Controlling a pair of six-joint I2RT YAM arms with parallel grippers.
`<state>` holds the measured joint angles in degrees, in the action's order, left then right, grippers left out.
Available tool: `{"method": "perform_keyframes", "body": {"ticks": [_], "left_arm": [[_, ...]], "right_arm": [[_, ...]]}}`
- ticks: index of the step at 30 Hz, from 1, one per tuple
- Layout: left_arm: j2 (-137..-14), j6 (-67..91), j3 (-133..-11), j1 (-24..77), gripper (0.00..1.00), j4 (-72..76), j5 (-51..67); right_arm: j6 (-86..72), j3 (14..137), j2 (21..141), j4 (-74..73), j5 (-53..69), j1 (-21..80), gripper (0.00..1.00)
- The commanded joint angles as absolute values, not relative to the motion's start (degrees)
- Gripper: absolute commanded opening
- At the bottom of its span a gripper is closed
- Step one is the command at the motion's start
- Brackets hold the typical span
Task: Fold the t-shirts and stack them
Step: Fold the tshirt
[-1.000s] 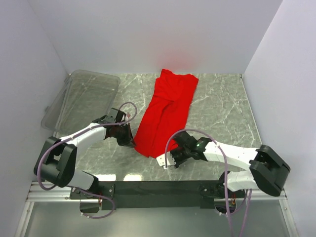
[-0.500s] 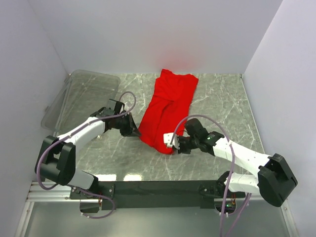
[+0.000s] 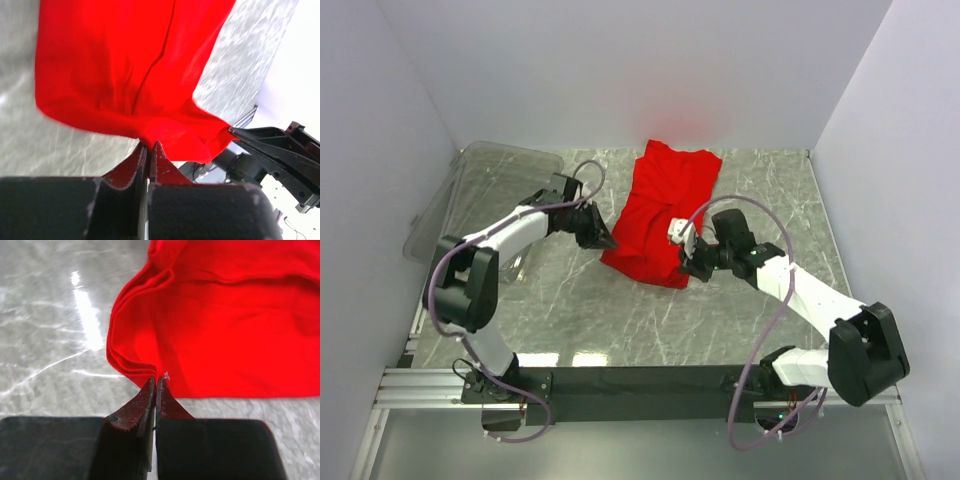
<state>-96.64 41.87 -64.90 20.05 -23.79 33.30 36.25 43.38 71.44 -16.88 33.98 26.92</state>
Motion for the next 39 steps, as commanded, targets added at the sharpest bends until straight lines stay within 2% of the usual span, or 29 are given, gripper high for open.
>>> {"method": "perform_keyframes", "body": {"ticks": [1, 23, 39], "left_arm": [[-100.45, 42.98, -71.44, 19.95, 0.01, -22.59, 35.15], [-118.47, 43.07, -91.84, 19.78, 0.01, -24.96, 33.66], [-121.9, 42.89, -94.22, 19.16, 0.01, -25.58, 33.13]], "right_arm": [[31.47, 47.28, 73.65, -15.2, 35.42, 24.44, 0.0], [22.5, 58.53, 88.33, -17.32, 31.38, 18.37, 0.0], [22.85, 59.5, 88.5, -17.14, 31.99, 17.67, 0.0]]}}
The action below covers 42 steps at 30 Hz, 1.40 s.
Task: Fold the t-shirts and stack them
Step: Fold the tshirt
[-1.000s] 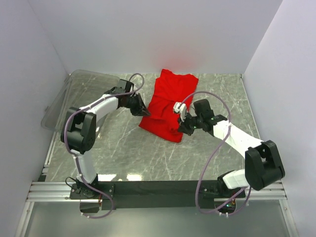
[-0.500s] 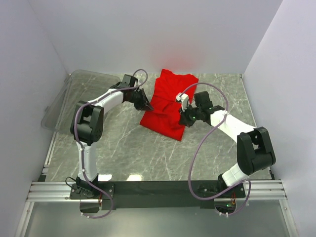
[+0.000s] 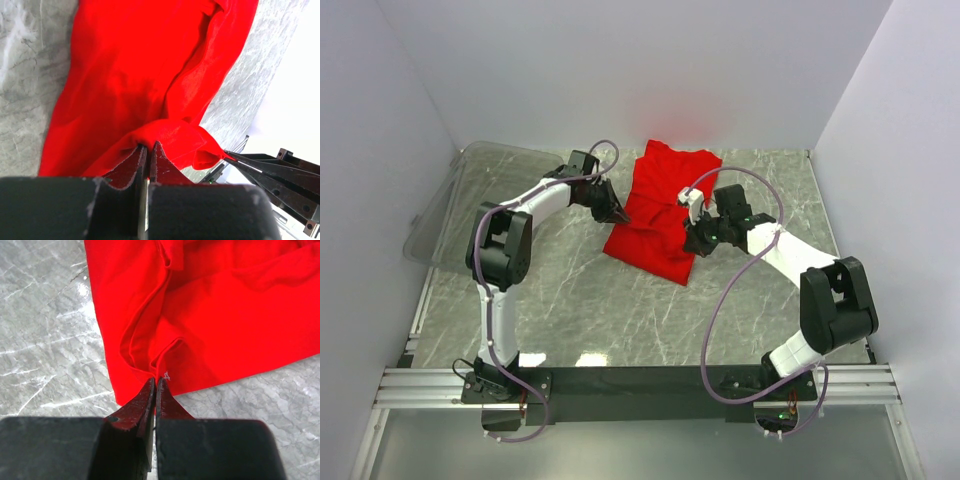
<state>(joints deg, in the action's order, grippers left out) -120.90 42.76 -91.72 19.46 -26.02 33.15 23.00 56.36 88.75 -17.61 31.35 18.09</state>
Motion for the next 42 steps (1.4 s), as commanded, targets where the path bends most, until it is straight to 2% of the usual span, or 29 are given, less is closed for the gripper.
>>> {"method": "perform_keyframes", "body": {"ticks": [1, 20, 34, 42], "left_arm": [[-121.9, 42.98, -94.57, 19.16, 0.01, -25.66, 33.22], [-121.29, 42.19, -92.55, 18.81, 0.01, -24.61, 34.37], [-122.08, 41.84, -94.57, 18.63, 0.01, -25.49, 34.54], [-121.64, 41.22, -94.05, 18.63, 0.01, -25.58, 35.07]], "right_arm": [[22.68, 59.59, 88.68, -17.23, 31.91, 17.75, 0.0], [27.51, 62.66, 88.07, -20.3, 32.7, 20.83, 0.0], [27.07, 58.45, 86.57, -19.95, 29.27, 20.13, 0.0], [28.12, 60.29, 87.01, -20.48, 29.97, 20.39, 0.0]]}}
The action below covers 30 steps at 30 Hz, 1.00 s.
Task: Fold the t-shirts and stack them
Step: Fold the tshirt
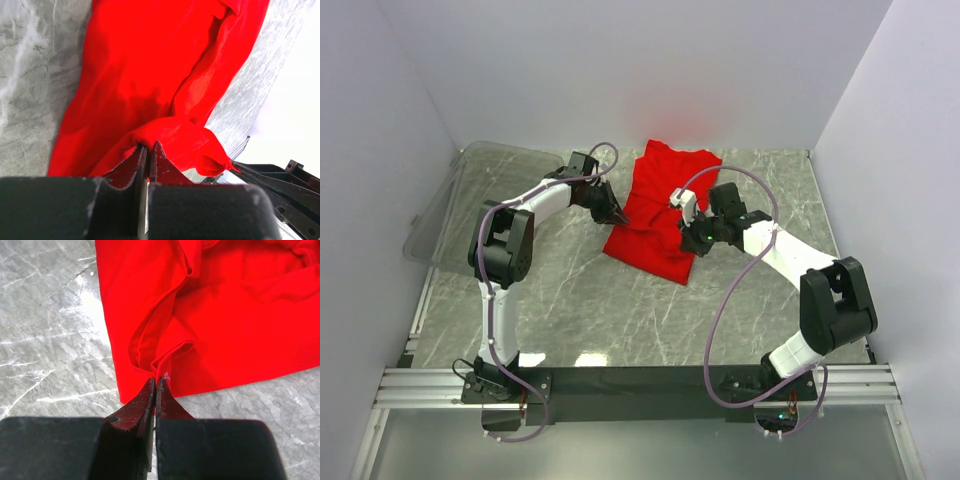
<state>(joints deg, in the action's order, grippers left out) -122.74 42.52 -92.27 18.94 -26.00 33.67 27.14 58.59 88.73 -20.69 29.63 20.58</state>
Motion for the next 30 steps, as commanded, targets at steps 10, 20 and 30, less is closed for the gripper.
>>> {"method": "perform_keyframes", "body": {"ticks": [10, 20, 30], "left_arm": [[-111.74, 37.54, -85.01, 18.46, 0.01, -21.8, 38.4], [-93.09, 34.8, -59.61, 18.19, 0.01, -25.75, 40.69], [-89.12, 34.72, -47.12, 18.19, 0.01, -27.6, 40.7]], "right_arm": [[33.74, 57.93, 81.92, -21.44, 31.38, 23.64, 0.0], [44.03, 44.58, 69.0, -21.71, 27.69, 35.41, 0.0], [54.65, 37.71, 69.34, -21.53, 19.87, 45.52, 0.03]]}}
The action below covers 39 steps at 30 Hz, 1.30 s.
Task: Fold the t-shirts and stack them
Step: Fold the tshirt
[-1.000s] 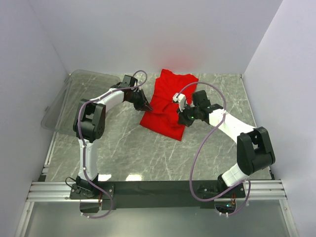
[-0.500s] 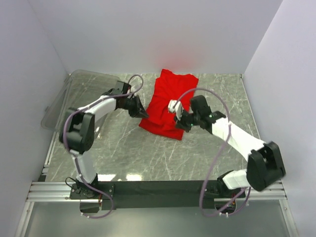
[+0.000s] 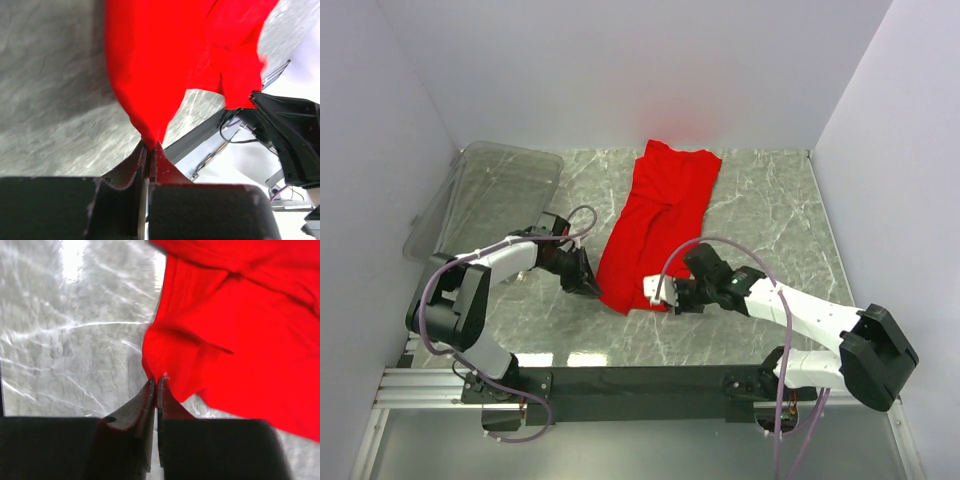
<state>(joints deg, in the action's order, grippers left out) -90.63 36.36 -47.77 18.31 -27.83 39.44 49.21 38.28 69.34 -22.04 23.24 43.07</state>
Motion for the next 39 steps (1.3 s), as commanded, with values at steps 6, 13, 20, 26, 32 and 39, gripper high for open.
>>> {"method": "perform_keyframes", "body": {"ticks": [6, 13, 20, 26, 32, 39], "left_arm": [[-88.68, 33.93, -45.0, 18.19, 0.01, -28.92, 39.12], [-89.12, 34.37, -43.42, 18.19, 0.01, -27.51, 38.94], [-89.47, 33.31, -44.3, 18.19, 0.01, -28.48, 38.85], [-88.95, 34.36, -43.95, 18.19, 0.01, -27.42, 38.94], [-89.21, 34.89, -44.03, 18.19, 0.01, -26.72, 39.02], [-90.17, 34.19, -44.3, 18.19, 0.01, -27.07, 39.02]], "right_arm": [[56.18, 38.75, 70.93, -24.78, 21.88, 48.34, 0.31], [45.36, 47.27, 72.42, -27.07, 28.99, 42.46, 0.5], [39.47, 49.92, 79.87, -24.96, 27.61, 42.62, 0.28], [39.99, 51.68, 86.65, -23.73, 23.47, 45.17, 0.11], [38.59, 52.91, 88.77, -20.92, 22.41, 49.21, 0.09], [36.21, 57.04, 92.19, -19.16, 22.76, 54.75, 0.21]]}}
